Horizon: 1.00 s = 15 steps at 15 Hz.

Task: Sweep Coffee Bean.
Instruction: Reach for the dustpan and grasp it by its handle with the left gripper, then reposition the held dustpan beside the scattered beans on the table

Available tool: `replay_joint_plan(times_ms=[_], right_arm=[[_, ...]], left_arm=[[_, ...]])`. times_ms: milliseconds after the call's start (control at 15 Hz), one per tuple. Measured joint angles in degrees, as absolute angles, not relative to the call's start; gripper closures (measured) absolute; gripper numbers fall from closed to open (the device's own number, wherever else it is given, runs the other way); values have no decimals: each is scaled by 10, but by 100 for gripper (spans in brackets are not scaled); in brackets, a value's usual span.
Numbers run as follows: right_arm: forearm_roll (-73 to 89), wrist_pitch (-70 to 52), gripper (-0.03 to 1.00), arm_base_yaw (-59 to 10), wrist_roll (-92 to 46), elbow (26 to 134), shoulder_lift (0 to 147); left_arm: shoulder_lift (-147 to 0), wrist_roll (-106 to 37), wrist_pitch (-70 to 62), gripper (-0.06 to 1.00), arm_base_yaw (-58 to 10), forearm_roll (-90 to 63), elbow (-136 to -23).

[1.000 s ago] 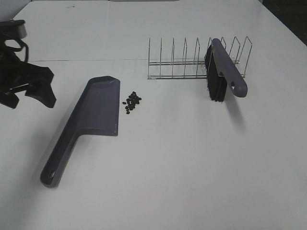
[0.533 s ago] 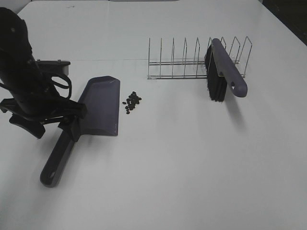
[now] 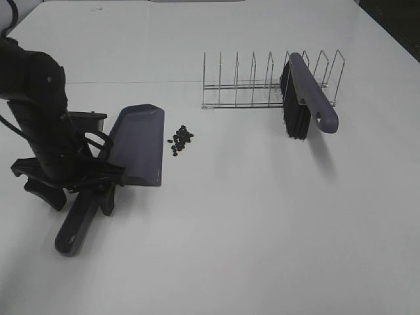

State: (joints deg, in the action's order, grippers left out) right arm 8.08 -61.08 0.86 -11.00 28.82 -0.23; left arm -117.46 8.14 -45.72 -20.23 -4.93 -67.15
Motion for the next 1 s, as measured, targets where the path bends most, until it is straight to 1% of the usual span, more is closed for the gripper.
replay_joint_plan(times_ms=[133, 267, 333, 400, 467, 533, 1000], right_arm=[[81, -611, 23, 9, -110, 288, -2], [81, -611, 23, 9, -110, 288, -2], [81, -611, 23, 9, -110, 288, -2], [81, -611, 23, 9, -110, 288, -2], [81, -611, 23, 9, -110, 288, -2], [81, -611, 23, 9, -110, 288, -2], [81, -611, 23, 9, -110, 288, -2]], left_arm=[[-1183, 83, -451, 20, -202, -49, -674], [-1184, 83, -446, 29, -202, -49, -675], [-1184, 83, -443, 35, -202, -49, -675], [-1184, 83, -441, 45, -202, -49, -675], [-1184, 83, -440, 57, -202, -49, -675], [-1184, 83, -440, 60, -202, -52, -675], [-1176, 134, -441, 60, -202, -26, -675]])
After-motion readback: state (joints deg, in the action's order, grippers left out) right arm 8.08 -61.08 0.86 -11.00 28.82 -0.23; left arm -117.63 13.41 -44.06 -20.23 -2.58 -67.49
